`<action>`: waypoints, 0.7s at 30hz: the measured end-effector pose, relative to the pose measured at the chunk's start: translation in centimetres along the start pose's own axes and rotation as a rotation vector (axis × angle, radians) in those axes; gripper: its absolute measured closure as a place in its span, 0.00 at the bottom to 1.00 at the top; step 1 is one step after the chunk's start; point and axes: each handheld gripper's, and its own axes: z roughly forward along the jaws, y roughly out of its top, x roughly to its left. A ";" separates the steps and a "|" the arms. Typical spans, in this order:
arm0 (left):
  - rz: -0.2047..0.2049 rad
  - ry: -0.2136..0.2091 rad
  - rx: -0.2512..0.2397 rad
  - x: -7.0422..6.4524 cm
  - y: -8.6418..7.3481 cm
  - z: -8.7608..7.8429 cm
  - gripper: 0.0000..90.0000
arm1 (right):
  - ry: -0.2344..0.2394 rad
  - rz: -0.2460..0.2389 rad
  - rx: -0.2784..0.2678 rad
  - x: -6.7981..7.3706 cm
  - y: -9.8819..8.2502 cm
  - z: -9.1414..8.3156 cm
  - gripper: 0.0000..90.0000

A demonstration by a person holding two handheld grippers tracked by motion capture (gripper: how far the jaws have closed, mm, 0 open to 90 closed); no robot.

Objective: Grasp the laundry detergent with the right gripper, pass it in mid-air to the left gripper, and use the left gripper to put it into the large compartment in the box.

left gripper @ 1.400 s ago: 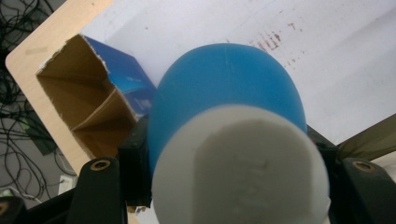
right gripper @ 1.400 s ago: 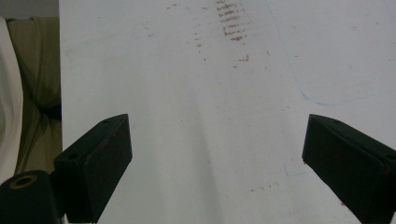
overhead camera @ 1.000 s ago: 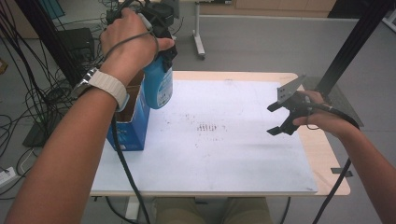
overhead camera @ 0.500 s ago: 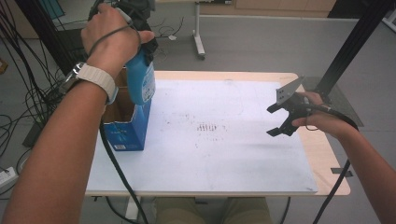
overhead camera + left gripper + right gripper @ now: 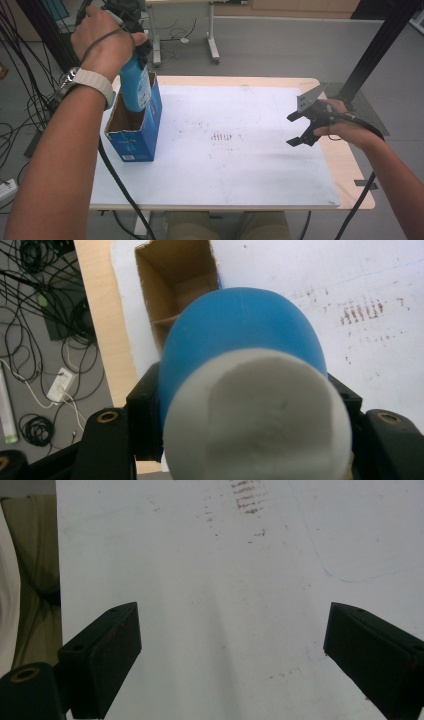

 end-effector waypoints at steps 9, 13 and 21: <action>-0.033 0.010 -0.005 1.3 -0.2 1.1 0.42 | -0.001 0.003 0.003 0.1 0.0 0.0 0.09; -0.048 0.008 -0.007 1.9 -0.3 1.6 0.42 | -0.002 0.006 0.003 0.1 0.0 0.0 0.09; -0.060 0.014 -0.005 2.5 -0.5 2.6 0.42 | -0.002 0.012 0.003 0.1 -0.2 0.1 0.09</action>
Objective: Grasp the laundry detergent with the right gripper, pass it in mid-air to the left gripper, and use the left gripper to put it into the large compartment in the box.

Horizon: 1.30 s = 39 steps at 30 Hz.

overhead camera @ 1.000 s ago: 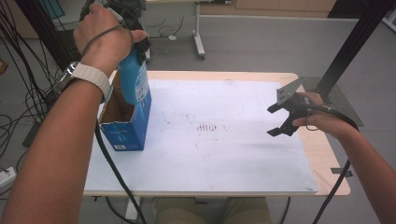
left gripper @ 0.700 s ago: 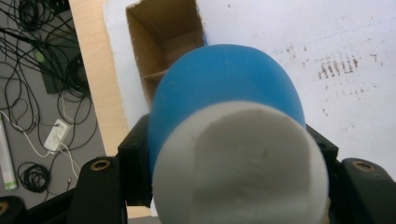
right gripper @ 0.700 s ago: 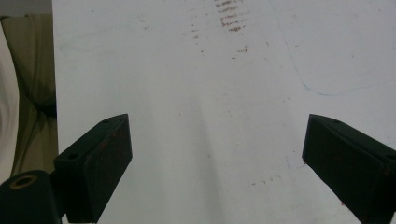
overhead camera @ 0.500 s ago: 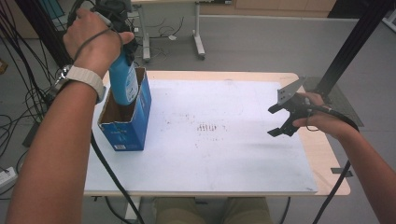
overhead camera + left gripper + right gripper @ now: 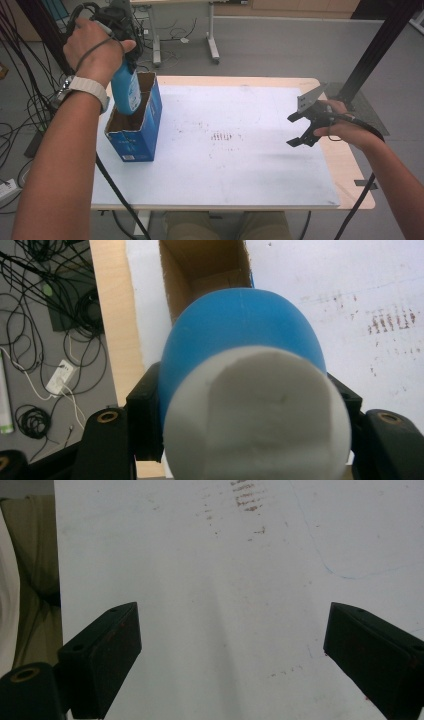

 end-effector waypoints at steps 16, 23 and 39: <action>-0.010 -0.015 0.035 0.6 -0.3 3.8 0.42 | 0.004 0.011 0.009 0.0 -0.5 0.3 0.09; -0.013 -0.019 0.037 0.8 -0.6 5.3 0.42 | 0.002 0.020 0.010 0.1 -0.6 0.4 0.09; -0.032 -0.034 0.035 0.7 -1.3 8.8 0.42 | 0.004 0.033 0.011 0.2 -1.3 0.6 0.09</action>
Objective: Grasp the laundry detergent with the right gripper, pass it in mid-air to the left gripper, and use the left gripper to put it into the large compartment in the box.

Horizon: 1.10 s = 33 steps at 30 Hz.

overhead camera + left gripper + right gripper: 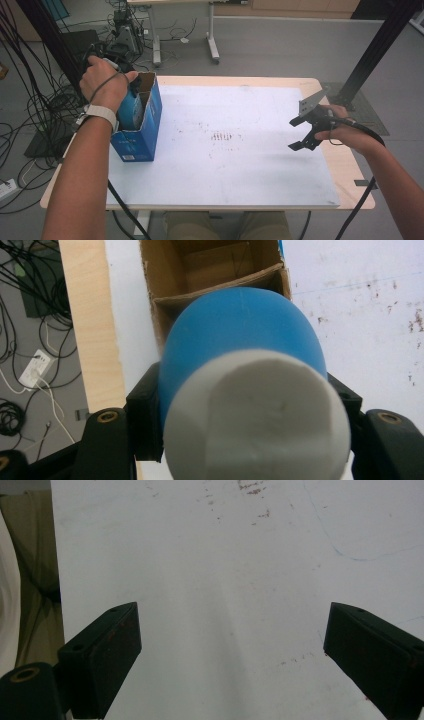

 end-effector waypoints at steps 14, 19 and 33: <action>-0.004 0.007 -0.001 -0.2 -0.5 3.7 0.42 | -0.001 0.017 0.003 0.2 -0.5 -0.1 0.09; -0.008 0.007 0.000 -0.2 -0.8 4.9 0.42 | 0.001 0.019 0.004 0.2 -0.6 0.0 0.09; 0.001 -0.001 0.027 -0.4 -1.3 7.8 0.42 | 0.006 0.031 0.007 0.2 -1.0 0.3 0.09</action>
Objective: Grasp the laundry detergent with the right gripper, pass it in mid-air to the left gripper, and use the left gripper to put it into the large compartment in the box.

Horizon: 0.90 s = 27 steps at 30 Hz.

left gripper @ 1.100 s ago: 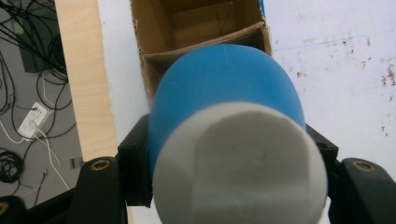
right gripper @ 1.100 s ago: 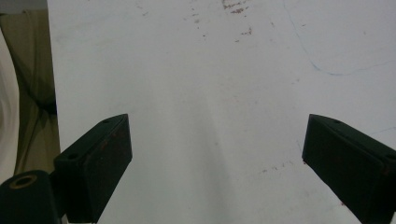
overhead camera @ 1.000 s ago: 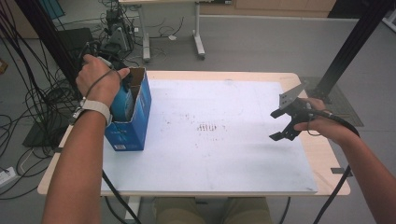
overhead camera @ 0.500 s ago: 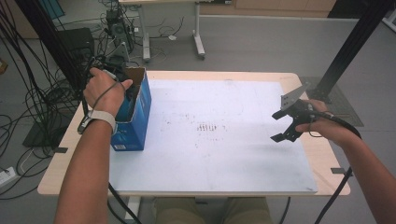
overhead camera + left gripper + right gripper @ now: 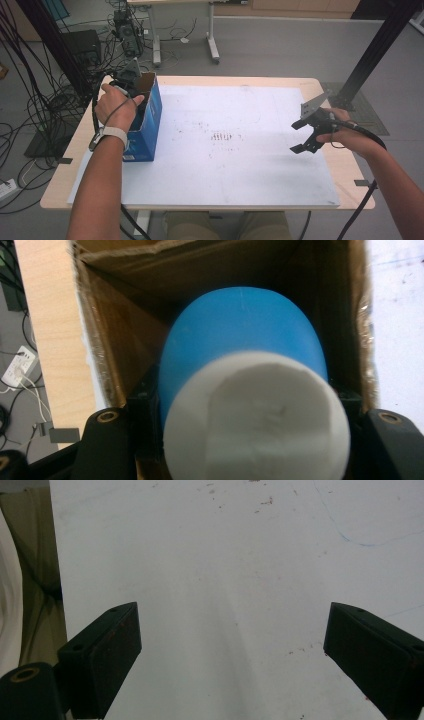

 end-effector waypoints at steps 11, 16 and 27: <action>0.004 -0.002 -0.001 0.0 -0.2 0.6 0.41 | 0.004 0.004 0.003 0.0 0.0 0.3 0.09; 0.001 -0.003 0.005 0.0 -0.3 0.6 0.41 | 0.004 -0.004 0.001 0.0 0.1 0.3 0.09; -0.003 -0.004 0.005 0.1 -0.4 0.6 0.41 | 0.003 -0.005 0.002 0.1 0.1 0.2 0.09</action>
